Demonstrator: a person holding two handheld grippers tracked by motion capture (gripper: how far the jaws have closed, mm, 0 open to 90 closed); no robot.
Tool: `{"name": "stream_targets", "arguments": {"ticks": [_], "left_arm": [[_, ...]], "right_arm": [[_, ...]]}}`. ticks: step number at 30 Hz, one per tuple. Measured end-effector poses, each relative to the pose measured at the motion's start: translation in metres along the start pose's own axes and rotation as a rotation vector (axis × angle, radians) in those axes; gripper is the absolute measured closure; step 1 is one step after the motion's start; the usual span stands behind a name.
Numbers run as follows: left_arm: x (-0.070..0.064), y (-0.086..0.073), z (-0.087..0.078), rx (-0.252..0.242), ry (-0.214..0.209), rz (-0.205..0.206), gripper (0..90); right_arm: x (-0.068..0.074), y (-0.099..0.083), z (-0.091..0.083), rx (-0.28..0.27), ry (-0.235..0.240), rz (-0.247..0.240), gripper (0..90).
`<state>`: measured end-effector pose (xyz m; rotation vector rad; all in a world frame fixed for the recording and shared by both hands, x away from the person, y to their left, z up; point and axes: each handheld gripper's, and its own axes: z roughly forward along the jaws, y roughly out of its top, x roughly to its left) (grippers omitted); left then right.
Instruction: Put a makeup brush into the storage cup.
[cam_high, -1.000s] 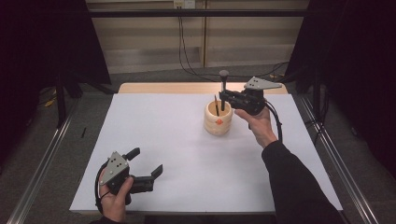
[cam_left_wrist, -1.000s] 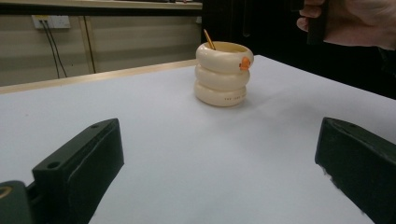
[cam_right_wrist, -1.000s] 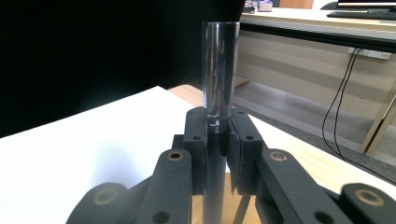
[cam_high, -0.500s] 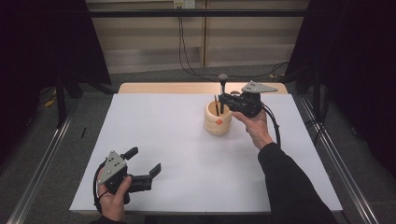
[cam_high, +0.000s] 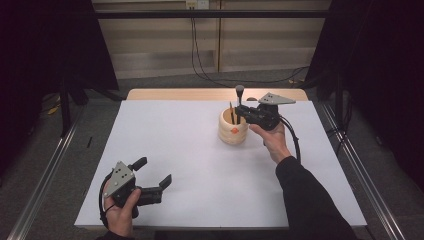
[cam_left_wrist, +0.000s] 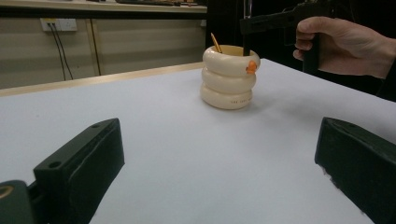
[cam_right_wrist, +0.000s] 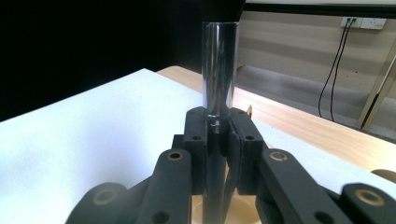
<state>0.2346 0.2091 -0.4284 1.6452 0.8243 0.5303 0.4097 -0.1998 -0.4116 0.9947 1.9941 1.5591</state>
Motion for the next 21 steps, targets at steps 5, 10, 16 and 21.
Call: {"name": "stream_targets", "arguments": {"ticks": [5, 10, 16, 21], "left_arm": [[0.000, 0.000, 0.000, -0.009, -0.014, -0.002, 1.5], [0.001, 0.000, 0.000, -0.005, -0.006, 0.003, 1.5], [0.000, 0.000, 0.000, 0.000, -0.001, 0.005, 1.5], [-0.001, 0.000, 0.000, -0.002, -0.005, 0.015, 1.4]], "right_arm": [[-0.004, -0.006, -0.001, 0.007, -0.016, 0.024, 78.9], [-0.004, -0.009, 0.001, 0.008, -0.011, 0.034, 78.8], [-0.002, -0.015, 0.005, 0.018, -0.005, 0.038, 78.4], [-0.003, -0.014, 0.005, 0.029, -0.007, 0.044, 77.6]]}}
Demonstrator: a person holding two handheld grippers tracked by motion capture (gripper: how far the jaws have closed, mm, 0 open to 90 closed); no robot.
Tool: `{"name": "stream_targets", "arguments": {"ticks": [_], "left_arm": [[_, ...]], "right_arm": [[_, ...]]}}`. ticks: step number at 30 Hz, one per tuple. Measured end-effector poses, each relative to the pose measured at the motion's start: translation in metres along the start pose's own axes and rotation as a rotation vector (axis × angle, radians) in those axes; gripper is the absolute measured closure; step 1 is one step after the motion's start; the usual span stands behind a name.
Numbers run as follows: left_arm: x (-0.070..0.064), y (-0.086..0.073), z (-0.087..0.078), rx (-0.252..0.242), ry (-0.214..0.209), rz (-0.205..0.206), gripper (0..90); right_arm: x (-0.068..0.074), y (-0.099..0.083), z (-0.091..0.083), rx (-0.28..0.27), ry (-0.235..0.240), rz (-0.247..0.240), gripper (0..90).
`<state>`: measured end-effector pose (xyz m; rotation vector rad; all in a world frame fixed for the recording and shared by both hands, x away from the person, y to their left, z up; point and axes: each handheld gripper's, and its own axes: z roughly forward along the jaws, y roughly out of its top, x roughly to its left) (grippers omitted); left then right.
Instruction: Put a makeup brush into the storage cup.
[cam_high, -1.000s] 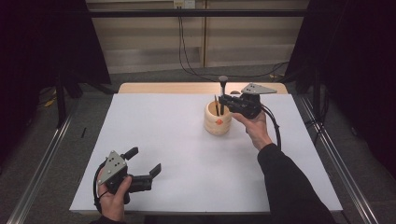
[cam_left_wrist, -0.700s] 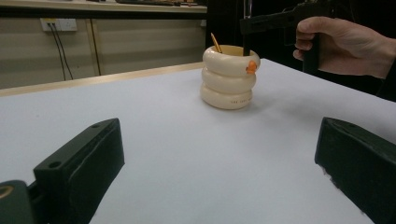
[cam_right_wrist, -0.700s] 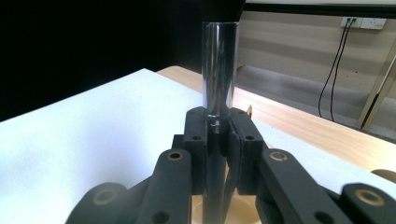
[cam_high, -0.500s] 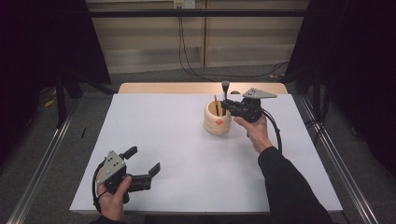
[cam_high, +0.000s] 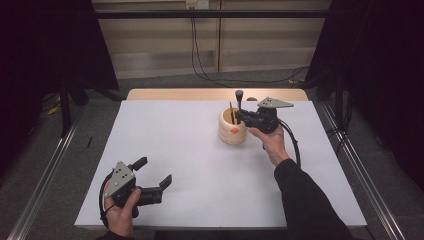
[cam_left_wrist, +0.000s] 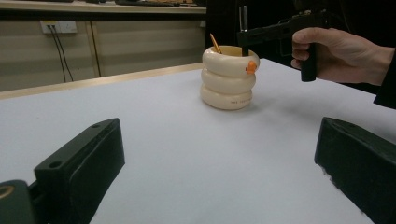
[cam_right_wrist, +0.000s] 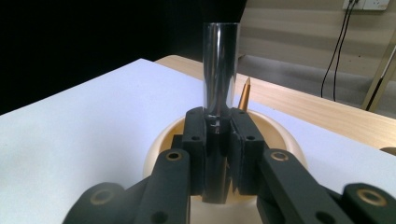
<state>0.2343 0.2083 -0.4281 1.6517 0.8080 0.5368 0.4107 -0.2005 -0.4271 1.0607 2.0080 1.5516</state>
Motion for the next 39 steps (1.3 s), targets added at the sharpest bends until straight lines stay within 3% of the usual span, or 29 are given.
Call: {"name": "stream_targets", "arguments": {"ticks": [7, 13, 15, 20, 29, 32, 39], "left_arm": [[-0.003, 0.001, 0.000, 0.011, -0.003, 0.011, 1.4], [-0.001, 0.001, 0.002, 0.012, 0.007, 0.004, 1.4], [0.000, 0.001, 0.004, 0.009, 0.002, -0.002, 1.4], [0.001, 0.004, 0.006, 0.007, -0.003, -0.002, 1.4], [0.001, 0.004, 0.007, 0.011, -0.008, -0.010, 1.3], [-0.001, 0.004, 0.006, 0.009, -0.018, -0.003, 1.2], [-0.003, 0.003, 0.004, 0.008, -0.019, 0.001, 1.3]], "right_arm": [[-0.004, -0.003, -0.002, 0.006, -0.012, 0.003, 75.3], [-0.005, -0.001, -0.002, -0.006, -0.017, -0.006, 66.3], [-0.006, 0.000, -0.003, -0.014, -0.024, -0.009, 59.1], [-0.007, 0.000, -0.005, -0.038, -0.028, 0.007, 31.6], [-0.008, 0.002, -0.012, -0.038, -0.037, 0.018, 6.1], [-0.008, 0.001, -0.017, -0.047, -0.038, 0.033, 4.2], [-0.004, 0.002, -0.030, -0.055, -0.038, 0.018, 3.2]]}}
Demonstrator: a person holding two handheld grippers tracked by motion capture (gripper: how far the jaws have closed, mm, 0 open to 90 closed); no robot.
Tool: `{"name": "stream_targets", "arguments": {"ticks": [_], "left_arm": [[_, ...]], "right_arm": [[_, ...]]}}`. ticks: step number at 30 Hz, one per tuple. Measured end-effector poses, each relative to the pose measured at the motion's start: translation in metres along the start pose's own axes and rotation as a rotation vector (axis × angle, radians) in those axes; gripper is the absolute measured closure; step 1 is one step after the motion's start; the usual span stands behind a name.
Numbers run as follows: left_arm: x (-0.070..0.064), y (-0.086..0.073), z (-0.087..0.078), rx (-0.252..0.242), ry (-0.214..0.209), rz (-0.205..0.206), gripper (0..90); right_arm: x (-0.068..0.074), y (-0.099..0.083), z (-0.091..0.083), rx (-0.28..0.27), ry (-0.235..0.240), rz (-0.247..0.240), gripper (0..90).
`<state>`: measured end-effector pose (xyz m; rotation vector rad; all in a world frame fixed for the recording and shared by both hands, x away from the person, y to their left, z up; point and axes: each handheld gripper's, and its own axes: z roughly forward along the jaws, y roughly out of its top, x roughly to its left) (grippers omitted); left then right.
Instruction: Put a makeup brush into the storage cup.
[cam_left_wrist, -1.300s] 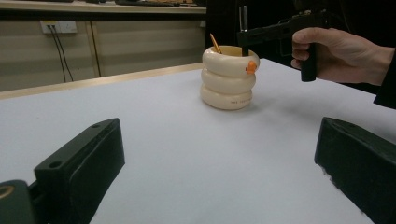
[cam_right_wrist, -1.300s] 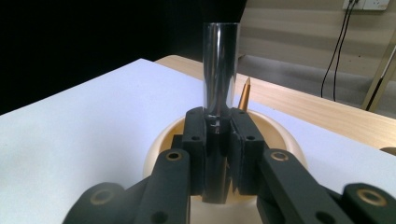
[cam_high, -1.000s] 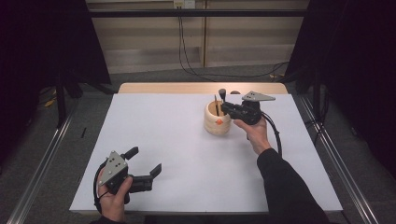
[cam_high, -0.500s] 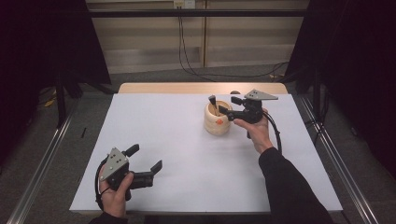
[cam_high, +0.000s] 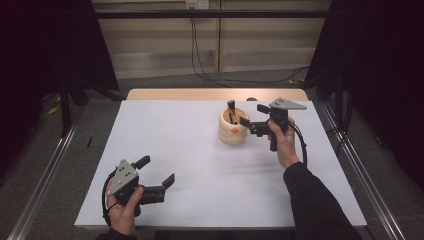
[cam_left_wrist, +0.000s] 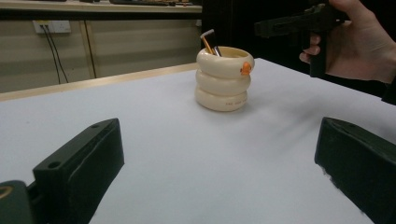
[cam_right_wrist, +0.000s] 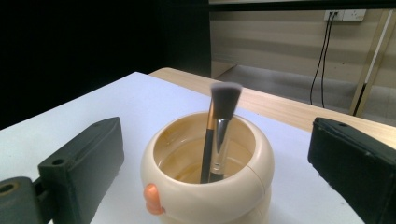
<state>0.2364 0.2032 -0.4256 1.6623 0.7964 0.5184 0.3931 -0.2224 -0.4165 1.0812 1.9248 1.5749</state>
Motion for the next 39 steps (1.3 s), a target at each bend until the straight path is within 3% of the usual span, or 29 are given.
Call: {"name": "stream_targets", "arguments": {"ticks": [5, 18, 28, 33, 39], "left_arm": [[0.001, 0.000, -0.003, -0.006, 0.008, -0.006, 1.3], [0.001, 0.001, -0.008, -0.026, 0.019, -0.003, 1.3], [0.001, 0.001, -0.007, -0.025, 0.012, -0.007, 1.2], [0.002, 0.001, -0.008, -0.031, 0.017, -0.006, 1.1], [0.003, 0.001, -0.008, -0.033, 0.015, -0.005, 1.0]], "right_arm": [[0.008, 0.002, -0.008, -0.008, -0.038, -0.040, 3.4], [0.014, -0.003, -0.027, -0.017, -0.084, -0.028, 0.9], [0.019, -0.012, -0.053, -0.010, -0.100, -0.028, 0.5], [0.019, -0.017, -0.070, -0.030, -0.133, -0.016, 0.0], [0.020, -0.020, -0.089, -0.038, -0.146, -0.036, 0.0]]}}
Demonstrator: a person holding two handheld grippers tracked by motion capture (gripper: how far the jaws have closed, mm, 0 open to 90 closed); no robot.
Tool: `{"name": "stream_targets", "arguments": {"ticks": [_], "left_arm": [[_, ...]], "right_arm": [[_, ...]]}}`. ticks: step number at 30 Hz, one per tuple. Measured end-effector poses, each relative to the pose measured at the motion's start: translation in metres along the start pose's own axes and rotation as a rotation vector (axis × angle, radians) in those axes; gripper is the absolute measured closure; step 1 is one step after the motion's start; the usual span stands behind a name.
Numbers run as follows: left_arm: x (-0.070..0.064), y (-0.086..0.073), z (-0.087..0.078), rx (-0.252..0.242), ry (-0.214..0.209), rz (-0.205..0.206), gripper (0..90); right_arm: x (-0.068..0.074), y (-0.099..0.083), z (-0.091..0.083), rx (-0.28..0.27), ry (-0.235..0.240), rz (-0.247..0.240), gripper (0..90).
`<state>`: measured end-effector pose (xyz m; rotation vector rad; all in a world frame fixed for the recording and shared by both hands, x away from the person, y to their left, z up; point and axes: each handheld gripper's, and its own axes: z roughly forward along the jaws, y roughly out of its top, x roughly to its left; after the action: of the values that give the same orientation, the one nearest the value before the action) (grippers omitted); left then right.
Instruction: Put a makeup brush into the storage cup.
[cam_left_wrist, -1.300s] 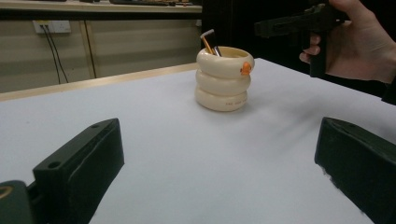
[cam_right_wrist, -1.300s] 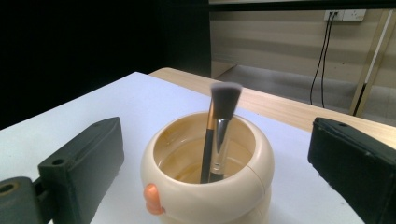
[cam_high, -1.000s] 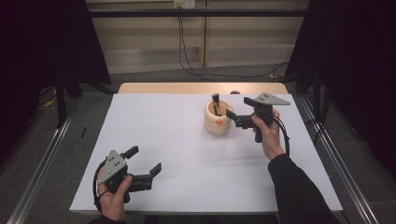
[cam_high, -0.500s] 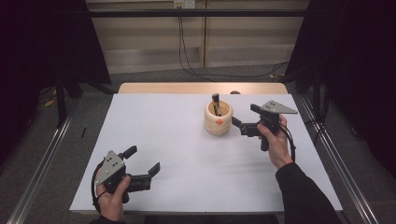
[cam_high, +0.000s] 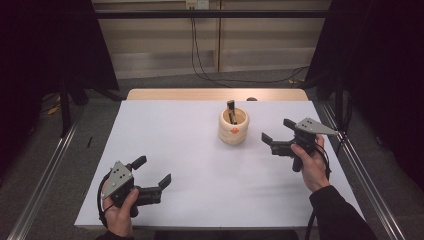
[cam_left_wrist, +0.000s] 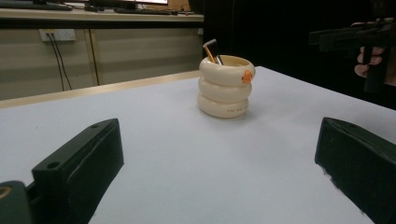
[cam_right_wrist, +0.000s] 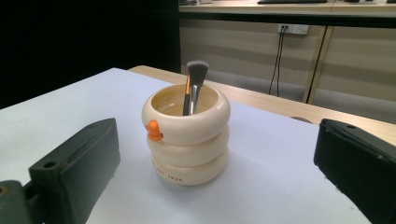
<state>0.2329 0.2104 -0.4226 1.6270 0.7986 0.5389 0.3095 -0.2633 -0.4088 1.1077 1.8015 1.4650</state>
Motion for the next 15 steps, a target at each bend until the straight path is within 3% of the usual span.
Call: {"name": "stream_targets", "arguments": {"ticks": [3, 4, 11, 15], "left_arm": [[0.000, 0.000, -0.001, -0.005, -0.004, -0.006, 1.0], [0.000, 0.000, -0.001, -0.005, 0.002, -0.002, 1.0], [0.000, 0.001, -0.002, -0.007, 0.006, 0.005, 0.9], [0.000, 0.000, -0.003, -0.010, 0.004, 0.000, 0.9]], "right_arm": [[0.001, 0.001, -0.010, -0.029, -0.032, -0.005, 0.1], [0.001, 0.000, -0.014, -0.033, -0.020, -0.004, 0.2], [0.001, -0.007, -0.031, 0.006, -0.032, 0.008, 0.3], [0.002, -0.011, -0.043, 0.026, -0.040, -0.025, 0.6]]}}
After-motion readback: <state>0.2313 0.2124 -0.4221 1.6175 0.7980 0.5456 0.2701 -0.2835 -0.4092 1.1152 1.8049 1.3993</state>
